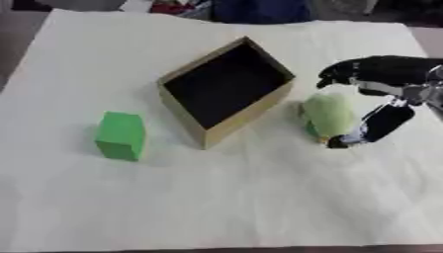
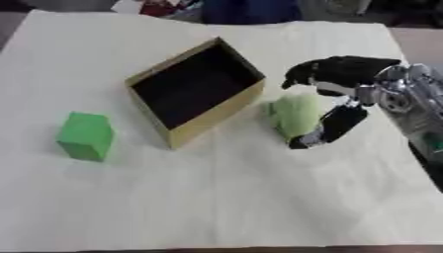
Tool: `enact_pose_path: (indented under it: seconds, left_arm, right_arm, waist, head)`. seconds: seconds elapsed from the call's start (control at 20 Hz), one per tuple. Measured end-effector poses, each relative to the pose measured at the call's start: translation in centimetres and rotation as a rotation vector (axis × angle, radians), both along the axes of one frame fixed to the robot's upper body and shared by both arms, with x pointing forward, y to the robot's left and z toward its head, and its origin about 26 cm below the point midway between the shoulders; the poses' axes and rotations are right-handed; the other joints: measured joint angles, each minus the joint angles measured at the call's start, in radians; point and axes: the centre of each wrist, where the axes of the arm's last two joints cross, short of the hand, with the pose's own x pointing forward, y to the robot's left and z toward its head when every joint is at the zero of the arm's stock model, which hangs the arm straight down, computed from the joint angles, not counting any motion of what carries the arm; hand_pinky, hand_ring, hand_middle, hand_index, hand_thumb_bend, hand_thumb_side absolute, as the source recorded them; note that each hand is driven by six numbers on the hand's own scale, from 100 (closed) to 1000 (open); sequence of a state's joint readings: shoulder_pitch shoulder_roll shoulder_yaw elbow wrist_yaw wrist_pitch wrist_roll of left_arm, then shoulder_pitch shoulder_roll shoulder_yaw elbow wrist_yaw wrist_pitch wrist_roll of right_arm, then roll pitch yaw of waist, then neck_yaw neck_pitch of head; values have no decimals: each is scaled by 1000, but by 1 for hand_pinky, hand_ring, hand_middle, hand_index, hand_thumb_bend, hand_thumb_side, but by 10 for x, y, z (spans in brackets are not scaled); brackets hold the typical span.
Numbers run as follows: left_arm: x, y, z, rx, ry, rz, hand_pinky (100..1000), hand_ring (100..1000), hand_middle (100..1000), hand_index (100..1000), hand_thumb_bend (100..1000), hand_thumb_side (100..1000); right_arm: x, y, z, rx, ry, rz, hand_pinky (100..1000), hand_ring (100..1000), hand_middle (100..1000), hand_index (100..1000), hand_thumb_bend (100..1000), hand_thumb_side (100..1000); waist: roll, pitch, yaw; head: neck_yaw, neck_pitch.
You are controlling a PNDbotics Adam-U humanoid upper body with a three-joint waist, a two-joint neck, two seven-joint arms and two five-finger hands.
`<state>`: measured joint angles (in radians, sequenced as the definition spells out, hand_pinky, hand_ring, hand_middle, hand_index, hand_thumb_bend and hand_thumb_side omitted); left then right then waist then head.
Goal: Pick up objects on the table and place them in the box.
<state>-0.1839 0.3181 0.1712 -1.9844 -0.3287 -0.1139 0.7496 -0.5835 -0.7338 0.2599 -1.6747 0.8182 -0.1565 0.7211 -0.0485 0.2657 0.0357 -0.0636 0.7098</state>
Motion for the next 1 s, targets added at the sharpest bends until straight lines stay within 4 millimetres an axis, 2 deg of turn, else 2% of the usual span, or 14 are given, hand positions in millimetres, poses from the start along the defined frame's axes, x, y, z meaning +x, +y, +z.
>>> enact_pose_path:
  seconds: [0.55,0.8,1.0]
  left_arm:
    - [0,0,0,-3,1,-1,548,591,554,788,307,1000]
    - [0,-2,-1,-10,1,-2,548,591,553,787,307,1000]
    - [0,-2,-1,-10,1,-2,548,591,553,787,303,1000]
  right_arm:
    - [18,-3,-18,-19,33,-43,955,995,949,947,638,631]
    - [23,-4,-24,-40,45,-57,950,984,933,956,600,555]
    - [25,-5,-27,-39,51,-60,919,961,900,957,603,512]
  waist:
    - [6,9,7]
    - [9,12,8]
    - [9,12,8]
  head:
    - [-6,-8]
    - [-9,-8]
    - [-9,-9]
